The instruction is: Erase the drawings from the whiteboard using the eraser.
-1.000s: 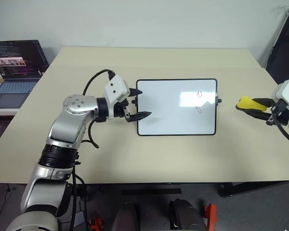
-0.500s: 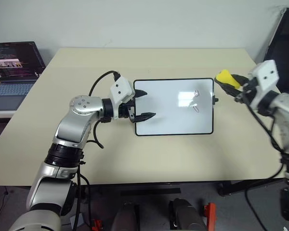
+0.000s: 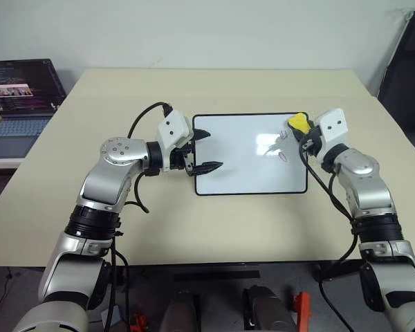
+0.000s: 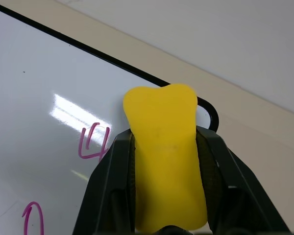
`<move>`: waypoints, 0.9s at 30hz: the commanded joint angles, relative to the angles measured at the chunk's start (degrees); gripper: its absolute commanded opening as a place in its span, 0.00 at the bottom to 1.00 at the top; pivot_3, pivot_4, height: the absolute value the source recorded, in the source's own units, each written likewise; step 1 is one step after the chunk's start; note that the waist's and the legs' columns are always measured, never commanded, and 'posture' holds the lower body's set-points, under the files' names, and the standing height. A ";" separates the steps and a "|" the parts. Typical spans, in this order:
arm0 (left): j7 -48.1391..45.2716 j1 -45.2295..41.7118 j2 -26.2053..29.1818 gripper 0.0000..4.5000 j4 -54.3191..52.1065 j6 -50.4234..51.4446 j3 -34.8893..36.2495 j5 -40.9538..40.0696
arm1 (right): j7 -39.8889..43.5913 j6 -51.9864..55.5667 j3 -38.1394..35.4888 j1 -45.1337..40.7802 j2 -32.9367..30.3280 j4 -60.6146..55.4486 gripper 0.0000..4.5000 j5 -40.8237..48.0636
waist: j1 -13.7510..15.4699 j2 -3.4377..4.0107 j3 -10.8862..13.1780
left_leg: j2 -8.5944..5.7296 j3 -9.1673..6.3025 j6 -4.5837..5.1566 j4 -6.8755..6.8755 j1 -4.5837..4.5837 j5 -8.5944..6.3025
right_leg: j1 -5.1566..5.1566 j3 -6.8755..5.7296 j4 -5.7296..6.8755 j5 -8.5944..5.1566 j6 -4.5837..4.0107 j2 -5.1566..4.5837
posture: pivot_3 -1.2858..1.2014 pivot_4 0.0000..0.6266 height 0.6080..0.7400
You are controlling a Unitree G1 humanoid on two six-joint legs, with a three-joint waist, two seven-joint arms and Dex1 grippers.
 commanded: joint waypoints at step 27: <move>0.39 -0.66 0.52 1.00 -1.73 -1.42 0.92 0.07 | 3.12 0.26 -1.54 2.58 -2.52 3.77 0.29 0.41 | -0.13 -0.03 -0.06 | 0.02 -0.02 0.01 0.42 0.04 0.01 | 0.20 0.05 0.03 0.15 0.20 0.05 | 0.52 0.24 1.00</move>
